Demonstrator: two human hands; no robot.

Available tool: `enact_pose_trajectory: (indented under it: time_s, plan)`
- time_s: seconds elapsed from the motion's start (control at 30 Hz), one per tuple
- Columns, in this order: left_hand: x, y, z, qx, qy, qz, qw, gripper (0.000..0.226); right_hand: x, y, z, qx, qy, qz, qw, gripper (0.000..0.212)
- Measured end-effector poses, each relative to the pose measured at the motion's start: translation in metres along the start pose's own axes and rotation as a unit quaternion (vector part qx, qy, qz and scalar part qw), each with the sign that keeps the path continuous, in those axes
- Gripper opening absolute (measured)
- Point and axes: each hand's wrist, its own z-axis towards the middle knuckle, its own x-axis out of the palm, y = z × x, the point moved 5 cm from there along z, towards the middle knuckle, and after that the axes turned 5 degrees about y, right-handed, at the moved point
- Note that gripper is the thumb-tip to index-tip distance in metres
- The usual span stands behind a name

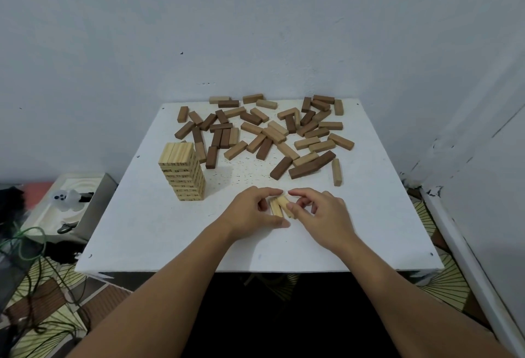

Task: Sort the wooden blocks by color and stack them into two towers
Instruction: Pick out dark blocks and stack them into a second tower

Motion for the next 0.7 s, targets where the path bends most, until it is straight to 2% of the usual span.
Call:
enact_pose_trajectory:
  time_s: [0.1, 0.23, 0.37, 0.5, 0.6, 0.7]
  plan:
    - [0.002, -0.004, 0.001, -0.004, -0.014, 0.013, 1.0, 0.067, -0.002, -0.002, -0.001, 0.016, -0.015, 0.031, 0.999, 0.024]
    - [0.004, -0.005, -0.001, -0.003, -0.033, 0.004, 0.999, 0.056, -0.006, -0.008, -0.002, 0.031, -0.072, 0.024, 0.997, 0.021]
    - [0.002, 0.0, -0.007, -0.002, -0.04, -0.017, 0.999, 0.082, -0.002, -0.004, -0.001, 0.017, -0.063, -0.066, 0.996, 0.015]
    - [0.001, -0.001, -0.01, -0.003, -0.045, 0.004, 0.999, 0.094, -0.001, -0.004, -0.001, 0.014, -0.049, -0.072, 0.996, 0.015]
    - [0.003, -0.004, -0.012, 0.0, -0.051, 0.011, 0.999, 0.089, 0.0, -0.005, -0.001, 0.005, -0.046, -0.051, 0.998, 0.015]
    - [0.003, -0.002, -0.013, -0.001, -0.067, 0.002, 0.998, 0.071, 0.002, -0.004, 0.0, 0.002, -0.029, -0.051, 0.998, 0.023]
